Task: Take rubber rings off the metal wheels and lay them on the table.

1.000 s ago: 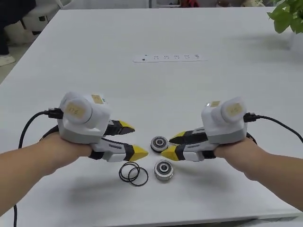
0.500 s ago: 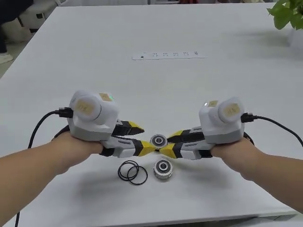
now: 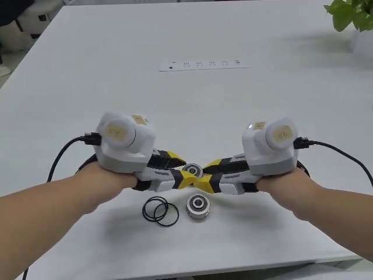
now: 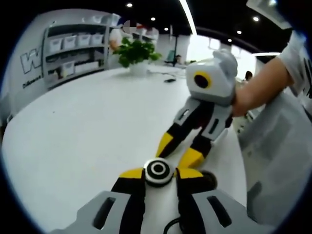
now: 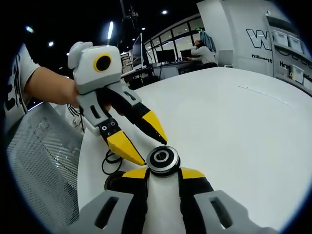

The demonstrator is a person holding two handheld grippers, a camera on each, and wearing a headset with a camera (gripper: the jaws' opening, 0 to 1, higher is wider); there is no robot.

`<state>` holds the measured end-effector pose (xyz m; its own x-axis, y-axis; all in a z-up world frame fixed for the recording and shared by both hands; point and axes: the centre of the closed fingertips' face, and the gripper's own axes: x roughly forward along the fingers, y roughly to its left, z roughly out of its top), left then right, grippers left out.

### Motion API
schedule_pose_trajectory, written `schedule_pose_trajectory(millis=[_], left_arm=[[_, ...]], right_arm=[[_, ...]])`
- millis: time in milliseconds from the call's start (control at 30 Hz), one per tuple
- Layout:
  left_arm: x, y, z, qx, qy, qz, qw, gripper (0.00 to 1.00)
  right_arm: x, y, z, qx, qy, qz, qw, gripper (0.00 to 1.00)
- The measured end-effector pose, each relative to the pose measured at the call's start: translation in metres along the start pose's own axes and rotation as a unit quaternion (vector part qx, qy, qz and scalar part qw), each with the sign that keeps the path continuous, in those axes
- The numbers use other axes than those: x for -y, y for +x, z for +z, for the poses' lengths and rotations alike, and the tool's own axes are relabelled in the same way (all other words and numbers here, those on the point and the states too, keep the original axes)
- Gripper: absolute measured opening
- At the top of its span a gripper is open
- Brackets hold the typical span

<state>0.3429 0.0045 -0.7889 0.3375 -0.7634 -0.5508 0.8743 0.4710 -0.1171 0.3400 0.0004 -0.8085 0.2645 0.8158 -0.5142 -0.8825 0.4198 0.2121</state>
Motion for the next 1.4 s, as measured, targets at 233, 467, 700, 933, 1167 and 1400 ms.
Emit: schedule_pose_trajectory(millis=[233, 467, 700, 933, 1167, 1400], left_arm=[[-0.002, 0.003, -0.002, -0.008, 0.014, 0.003, 0.9999, 0.18], [0.001, 0.007, -0.002, -0.018, 0.040, 0.002, 0.9991, 0.16], [-0.004, 0.011, 0.001, -0.023, 0.067, 0.017, 0.9973, 0.14], [-0.006, 0.010, 0.000, -0.024, 0.064, 0.020, 0.9975, 0.13], [-0.006, 0.009, -0.001, -0.023, 0.056, 0.023, 0.9979, 0.13], [-0.004, 0.007, -0.003, -0.016, 0.047, 0.029, 0.9984, 0.13]], right_arm=[[0.000, 0.001, 0.000, 0.001, -0.001, 0.001, 1.0000, 0.20], [0.001, 0.001, 0.000, 0.001, -0.003, 0.000, 1.0000, 0.20], [0.002, 0.001, 0.000, 0.000, -0.005, -0.003, 1.0000, 0.18], [0.003, -0.001, -0.002, -0.004, -0.006, -0.005, 1.0000, 0.15], [0.003, -0.002, -0.003, -0.008, -0.010, -0.004, 0.9999, 0.10], [0.006, -0.004, -0.005, -0.009, -0.002, -0.005, 0.9999, 0.00]])
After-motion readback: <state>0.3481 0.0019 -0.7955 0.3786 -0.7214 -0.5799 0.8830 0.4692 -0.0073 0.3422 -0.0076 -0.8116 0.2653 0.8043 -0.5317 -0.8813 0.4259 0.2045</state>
